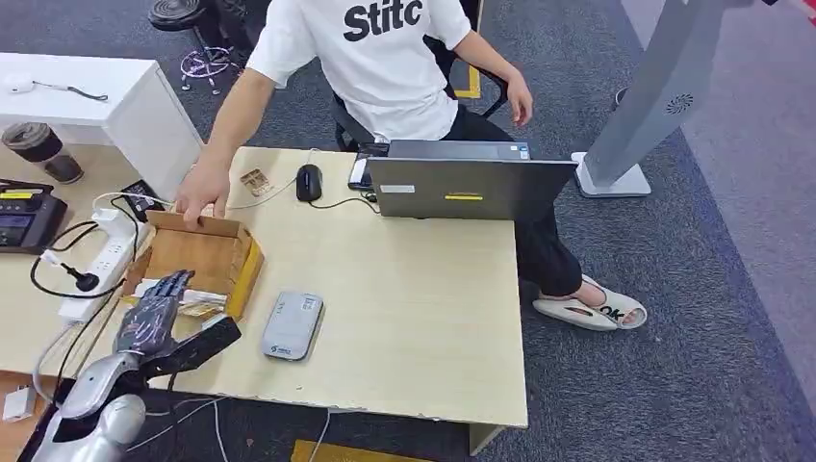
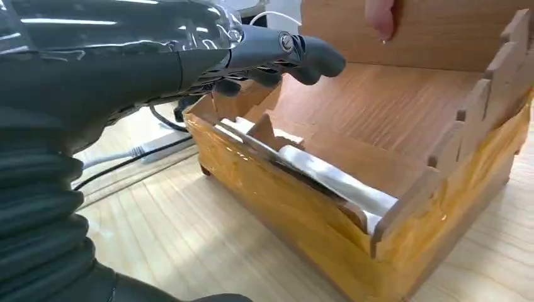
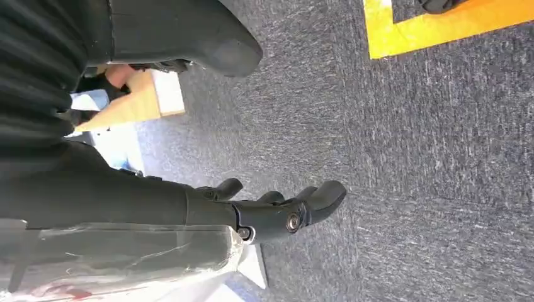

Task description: Pass the card to the sensor for recognition and then transmit it.

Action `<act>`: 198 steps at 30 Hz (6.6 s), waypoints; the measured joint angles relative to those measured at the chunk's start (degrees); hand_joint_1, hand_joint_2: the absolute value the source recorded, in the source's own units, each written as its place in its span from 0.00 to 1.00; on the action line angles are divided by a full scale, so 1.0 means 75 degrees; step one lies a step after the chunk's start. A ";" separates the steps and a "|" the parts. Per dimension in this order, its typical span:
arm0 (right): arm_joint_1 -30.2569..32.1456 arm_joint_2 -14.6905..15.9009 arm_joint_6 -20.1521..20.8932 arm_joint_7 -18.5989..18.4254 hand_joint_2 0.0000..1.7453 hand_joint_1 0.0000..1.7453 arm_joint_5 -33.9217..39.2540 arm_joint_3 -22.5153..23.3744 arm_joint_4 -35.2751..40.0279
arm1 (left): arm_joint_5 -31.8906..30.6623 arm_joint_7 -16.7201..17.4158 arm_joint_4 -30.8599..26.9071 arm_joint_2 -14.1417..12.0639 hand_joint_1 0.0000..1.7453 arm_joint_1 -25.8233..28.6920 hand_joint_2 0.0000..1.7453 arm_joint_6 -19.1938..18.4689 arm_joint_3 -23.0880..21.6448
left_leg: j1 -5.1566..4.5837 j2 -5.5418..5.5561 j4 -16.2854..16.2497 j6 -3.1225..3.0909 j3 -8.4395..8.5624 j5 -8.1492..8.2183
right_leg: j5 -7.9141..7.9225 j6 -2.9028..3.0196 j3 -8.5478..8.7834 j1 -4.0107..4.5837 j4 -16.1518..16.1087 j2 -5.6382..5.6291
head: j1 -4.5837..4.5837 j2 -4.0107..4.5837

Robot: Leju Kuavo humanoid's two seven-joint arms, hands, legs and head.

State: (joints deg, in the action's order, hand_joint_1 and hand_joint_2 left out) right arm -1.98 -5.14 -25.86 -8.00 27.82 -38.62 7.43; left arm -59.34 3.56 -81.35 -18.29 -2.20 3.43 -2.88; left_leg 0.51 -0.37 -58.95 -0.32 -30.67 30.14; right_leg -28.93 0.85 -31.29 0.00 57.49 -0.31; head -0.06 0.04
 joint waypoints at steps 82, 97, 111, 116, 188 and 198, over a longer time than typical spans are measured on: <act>-0.0010 0.0023 -0.0006 -0.0041 1.00 0.00 0.0236 -0.0367 -0.0015 | -0.0131 0.0283 -0.0455 -0.0761 0.95 -0.0318 1.00 0.0067 -0.0152 | 0.0004 0.0003 0.0000 0.0000 -0.0001 -0.0001 | 0.0000 0.0000 0.0000 0.0003 0.0001 0.0000 | 0.0002 0.0000; -0.0010 0.0055 -0.0012 -0.0023 1.00 0.00 0.0233 -0.0519 -0.0026 | -0.0160 0.0321 -0.0449 -0.1279 1.00 -0.1616 1.00 -0.0332 -0.0137 | 0.0005 0.0002 -0.0001 0.0000 0.0001 -0.0002 | 0.0002 0.0002 -0.0001 0.0004 0.0001 0.0001 | 0.0000 0.0000; -0.0041 0.0064 0.0017 -0.0099 1.00 0.00 0.0236 -0.0755 -0.0035 | -0.0988 0.0825 0.0551 -0.1562 0.03 -0.3956 1.00 -0.0318 -0.0761 | 0.0004 -0.0004 -0.0003 -0.0001 0.0002 -0.0004 | 0.0005 0.0002 -0.0002 0.0004 0.0002 -0.0006 | 0.0006 0.0000; -0.0049 0.0073 0.0012 -0.0093 1.00 0.00 0.0268 -0.0822 -0.0038 | -0.0792 0.0988 0.1076 -0.1413 0.00 -0.4578 1.00 -0.0040 -0.0854 | 0.0004 -0.0003 -0.0005 -0.0001 0.0002 -0.0004 | 0.0007 0.0000 -0.0001 0.0004 0.0002 -0.0005 | 0.0000 0.0000; -0.0044 -0.0093 -0.0737 -0.0073 1.00 0.00 0.1271 -0.1297 -0.0038 | -0.2503 -0.3104 0.7654 0.4065 0.00 -0.0075 1.00 0.3948 1.1129 | -0.0012 -0.0015 0.0001 -0.0002 0.0023 0.0030 | -0.0013 -0.0002 0.0024 -0.0015 -0.0008 -0.0008 | -0.0021 0.0000; -0.0058 -0.0093 -0.0912 0.0070 1.00 0.00 0.1177 -0.1446 -0.0055 | -0.3346 -0.3386 0.8463 0.3739 0.00 0.0007 1.00 0.3057 1.0412 | -0.0010 -0.0015 0.0002 -0.0003 0.0021 0.0031 | -0.0014 -0.0002 0.0021 -0.0013 -0.0008 -0.0009 | -0.0021 0.0000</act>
State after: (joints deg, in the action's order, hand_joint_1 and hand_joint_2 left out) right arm -2.41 -5.84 -32.70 -7.48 36.65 -49.46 7.02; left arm -84.43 -21.83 -17.88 9.75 -2.14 26.36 75.21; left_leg 0.44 -0.48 -58.94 -0.34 -30.51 30.37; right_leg -29.04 0.83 -31.13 -0.10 57.44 -0.38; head -0.22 0.04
